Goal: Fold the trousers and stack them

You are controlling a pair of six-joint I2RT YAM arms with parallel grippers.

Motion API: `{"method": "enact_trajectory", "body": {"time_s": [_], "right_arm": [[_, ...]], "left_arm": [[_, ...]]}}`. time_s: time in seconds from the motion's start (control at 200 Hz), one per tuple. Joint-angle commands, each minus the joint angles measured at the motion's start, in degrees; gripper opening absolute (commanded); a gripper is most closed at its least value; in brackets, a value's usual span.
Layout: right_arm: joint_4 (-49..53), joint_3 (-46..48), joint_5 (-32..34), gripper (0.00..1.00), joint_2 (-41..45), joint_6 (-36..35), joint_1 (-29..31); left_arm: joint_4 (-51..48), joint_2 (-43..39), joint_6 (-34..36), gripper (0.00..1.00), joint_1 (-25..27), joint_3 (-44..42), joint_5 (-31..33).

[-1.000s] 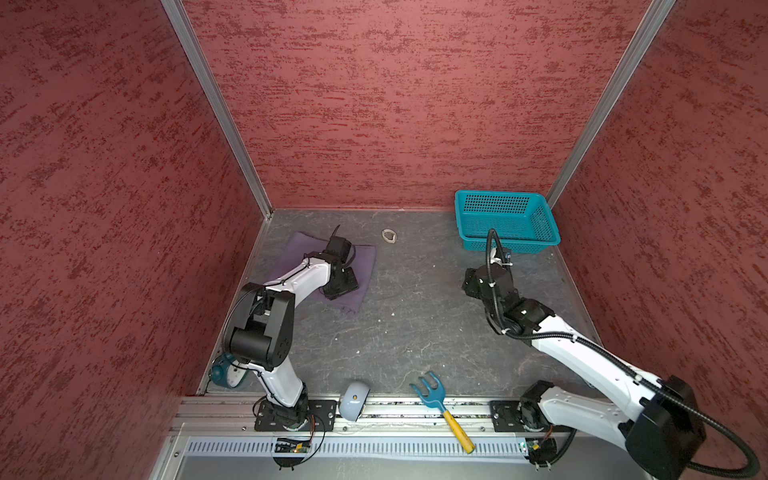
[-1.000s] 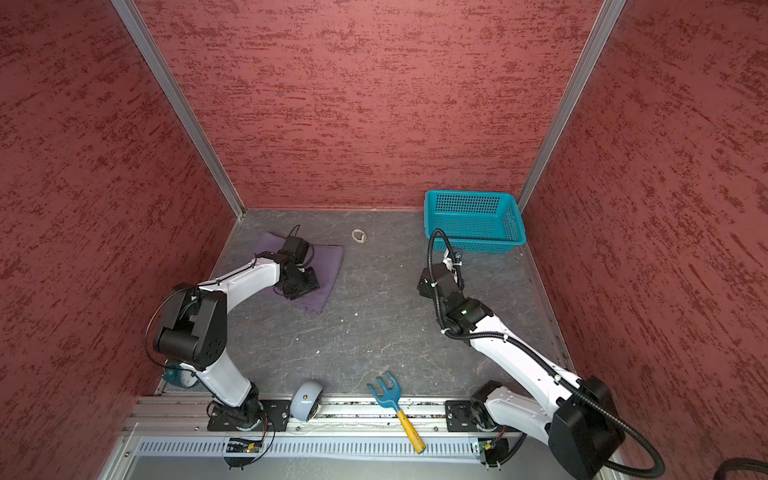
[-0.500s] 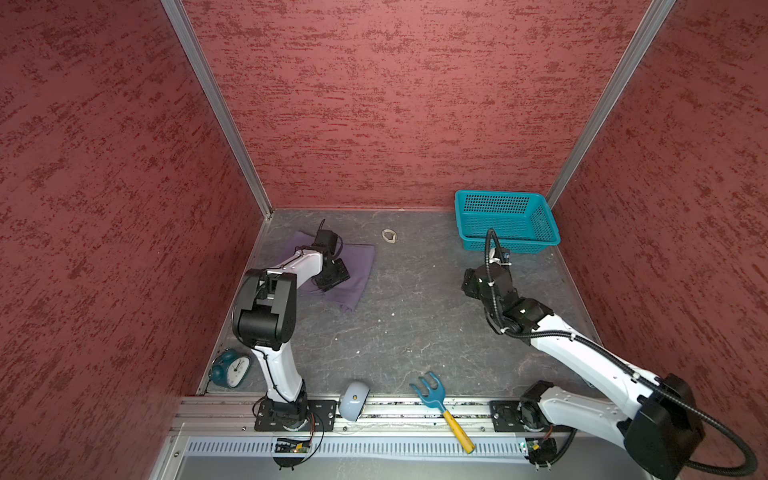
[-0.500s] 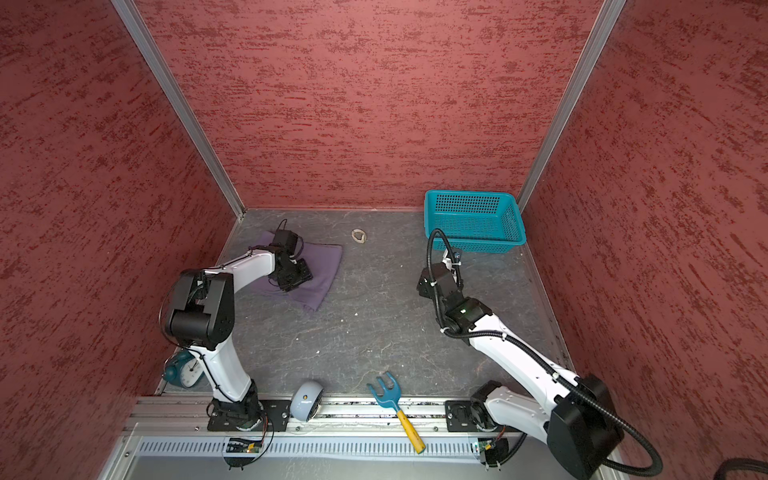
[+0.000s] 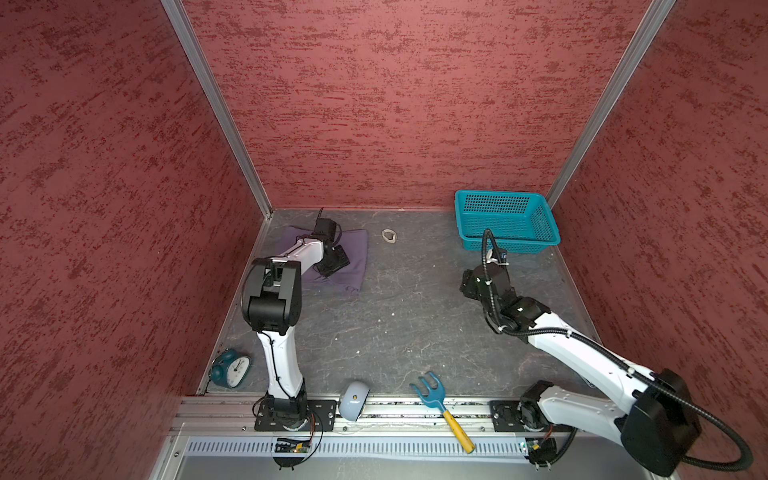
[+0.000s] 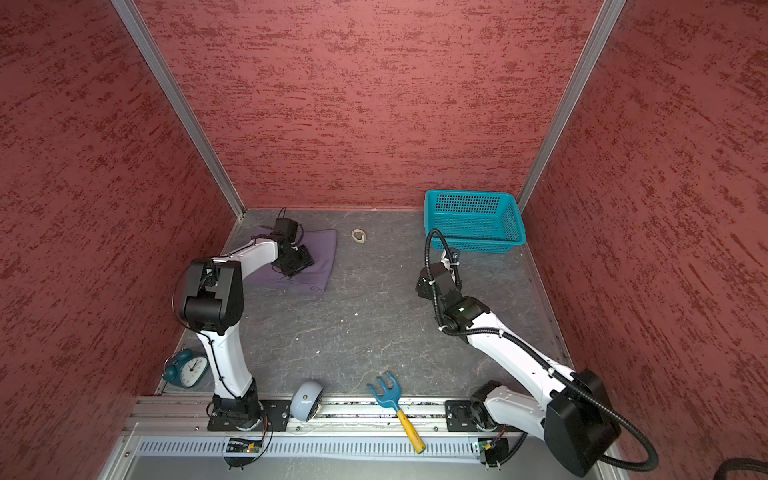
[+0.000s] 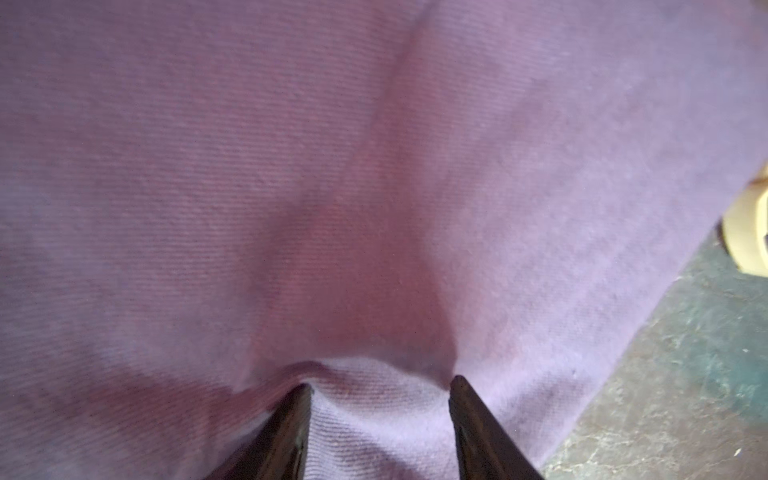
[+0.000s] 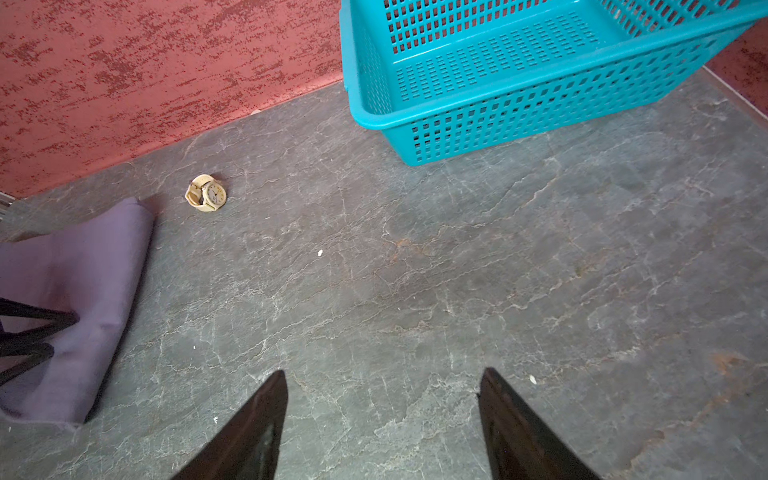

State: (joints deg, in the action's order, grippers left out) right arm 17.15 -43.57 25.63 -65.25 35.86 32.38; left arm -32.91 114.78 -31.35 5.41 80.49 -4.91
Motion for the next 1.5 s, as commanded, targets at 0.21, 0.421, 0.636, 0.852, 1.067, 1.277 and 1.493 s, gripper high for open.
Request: {"method": "enact_trajectory", "body": {"time_s": [0.21, 0.421, 0.636, 0.852, 1.067, 1.277, 1.493], "right_arm": [[1.2, -0.1, 0.5, 0.76, 2.4, 1.6, -0.7], [-0.1, -0.9, -1.4, 0.77, -0.3, 1.2, -0.8], [-0.4, -1.6, -2.2, 0.78, -2.0, 1.1, -0.9], [0.8, -1.4, -2.0, 0.78, -2.1, 1.6, -1.0], [1.5, -1.9, -1.2, 0.79, -2.5, 1.9, -1.3], [1.8, -3.1, -0.7, 0.79, -4.3, 2.3, -1.6], [1.5, -4.7, -1.4, 0.79, -7.6, 2.6, -1.9]], "left_arm": [[0.3, -11.0, -0.2, 0.57, 2.7, -7.0, 1.8], [1.5, -17.9, -1.1, 0.67, 1.5, -15.4, 3.0], [4.3, -15.1, -1.4, 0.7, -2.9, -16.8, 2.1], [7.5, -7.9, -3.0, 0.69, -4.6, -12.7, 1.7], [8.6, -1.3, -3.7, 0.67, -5.2, -8.4, 0.9], [8.3, 2.4, -3.9, 0.67, -7.3, -4.1, 0.3], [8.0, 5.5, -4.6, 0.67, -10.5, -0.4, -0.9]]}}
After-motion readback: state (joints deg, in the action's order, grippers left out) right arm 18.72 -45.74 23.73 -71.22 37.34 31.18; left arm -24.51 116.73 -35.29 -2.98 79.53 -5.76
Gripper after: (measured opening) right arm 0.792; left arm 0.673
